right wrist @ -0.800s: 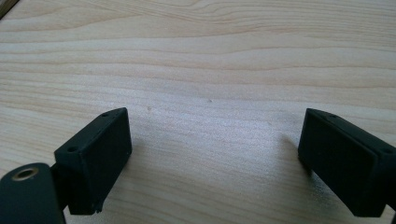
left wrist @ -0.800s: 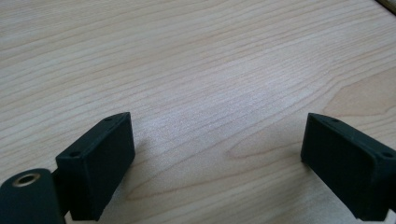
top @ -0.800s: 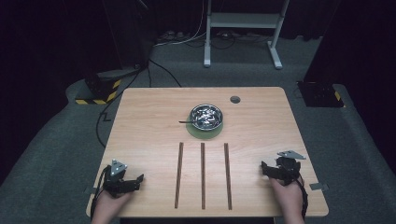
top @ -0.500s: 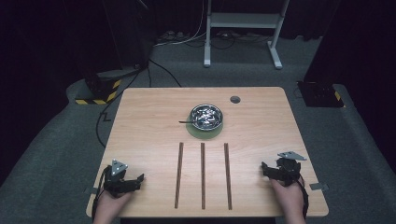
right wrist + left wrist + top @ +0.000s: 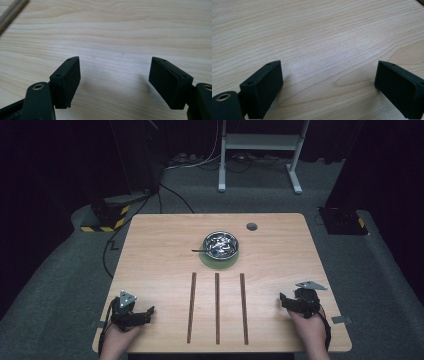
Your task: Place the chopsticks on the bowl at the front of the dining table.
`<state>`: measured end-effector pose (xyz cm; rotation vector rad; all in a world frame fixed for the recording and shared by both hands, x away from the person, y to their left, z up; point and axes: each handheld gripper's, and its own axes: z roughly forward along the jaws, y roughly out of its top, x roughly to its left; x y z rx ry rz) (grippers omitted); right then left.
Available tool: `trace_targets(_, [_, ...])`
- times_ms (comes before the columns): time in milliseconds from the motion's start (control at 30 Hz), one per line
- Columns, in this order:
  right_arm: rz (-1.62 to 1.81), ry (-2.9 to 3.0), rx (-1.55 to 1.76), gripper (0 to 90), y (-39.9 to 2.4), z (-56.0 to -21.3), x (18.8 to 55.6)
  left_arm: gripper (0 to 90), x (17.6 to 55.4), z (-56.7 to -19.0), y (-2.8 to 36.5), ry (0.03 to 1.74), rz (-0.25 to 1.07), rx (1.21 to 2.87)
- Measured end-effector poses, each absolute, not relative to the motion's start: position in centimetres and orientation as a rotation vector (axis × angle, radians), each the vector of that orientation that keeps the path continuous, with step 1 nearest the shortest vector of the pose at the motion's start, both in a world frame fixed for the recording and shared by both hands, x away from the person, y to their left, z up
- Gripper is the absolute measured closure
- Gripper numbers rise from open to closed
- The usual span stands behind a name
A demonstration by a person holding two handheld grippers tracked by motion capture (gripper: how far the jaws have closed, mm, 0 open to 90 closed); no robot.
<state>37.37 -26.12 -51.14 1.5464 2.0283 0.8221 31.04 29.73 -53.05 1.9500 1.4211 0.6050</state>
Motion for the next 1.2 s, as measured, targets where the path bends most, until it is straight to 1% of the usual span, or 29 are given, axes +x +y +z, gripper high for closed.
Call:
trace_targets(67, [0.847,2.033,1.538,28.9,-25.2,-50.6,37.1,7.9,31.1,-53.0,29.8,1.417,0.602,1.957])
trace_targets(133, [0.911,2.024,1.523,37.8,-23.9,-49.7,36.6,7.9,31.0,-53.0,29.8,1.417,0.603,1.957])
trace_targets(167, [0.911,2.024,1.523,37.8,-23.9,-49.7,36.6,7.9,31.0,-53.0,29.8,1.417,0.603,1.957])
trace_targets(200, [0.929,2.033,1.521,42.1,-23.1,-49.2,36.4,7.9,31.0,-53.0,29.8,1.417,0.603,1.957])
trace_targets(233, [0.929,2.033,1.521,42.1,-23.1,-49.2,36.4,7.9,31.0,-53.0,29.8,1.417,0.603,1.957])
trace_targets(267, [0.94,2.037,1.516,44.0,-22.6,-49.0,36.2,7.9,31.0,-53.0,29.8,1.418,0.603,1.956])
trace_targets(333, [0.963,2.062,1.481,49.9,-21.0,-48.7,35.7,7.9,31.0,-53.0,29.8,1.417,0.603,1.957])
trace_targets(367, [0.963,2.062,1.481,49.9,-21.0,-48.7,35.7,7.9,31.0,-53.0,29.8,1.418,0.603,1.956])
trace_targets(433, [0.978,2.085,1.446,54.3,-20.0,-48.6,35.5,7.9,31.1,-53.0,29.8,1.418,0.603,1.956])
trace_targets(467, [0.989,2.092,1.425,58.5,-19.1,-48.6,35.3,7.9,31.1,-53.0,29.8,1.418,0.602,1.956])
trace_targets(500, [0.989,2.092,1.425,58.5,-19.1,-48.6,35.3,7.9,31.1,-53.0,29.8,1.418,0.603,1.956])
trace_targets(533, [1.005,2.101,1.411,63.0,-18.3,-48.6,35.3,7.9,31.1,-53.0,29.8,1.419,0.603,1.955])
trace_targets(600, [1.013,2.109,1.399,66.6,-17.6,-48.6,35.2,7.9,31.0,-53.0,29.8,1.42,0.603,1.955])
trace_targets(800, [0.996,2.14,1.393,71.8,-15.4,-49.2,35.4,7.9,31.1,-53.0,29.7,1.421,0.599,1.953])
trace_targets(967, [0.976,2.164,1.399,73.3,-14.4,-49.8,35.7,7.9,31.1,-53.0,29.7,1.421,0.599,1.954])
trace_targets(1067, [0.954,2.195,1.395,77.8,-13.6,-50.3,35.8,7.9,31.1,-53.0,29.7,1.42,0.599,1.953])
trace_targets(1200, [0.946,2.198,1.394,77.9,-13.4,-50.6,36.0,7.9,31.1,-53.0,29.7,1.42,0.599,1.954])
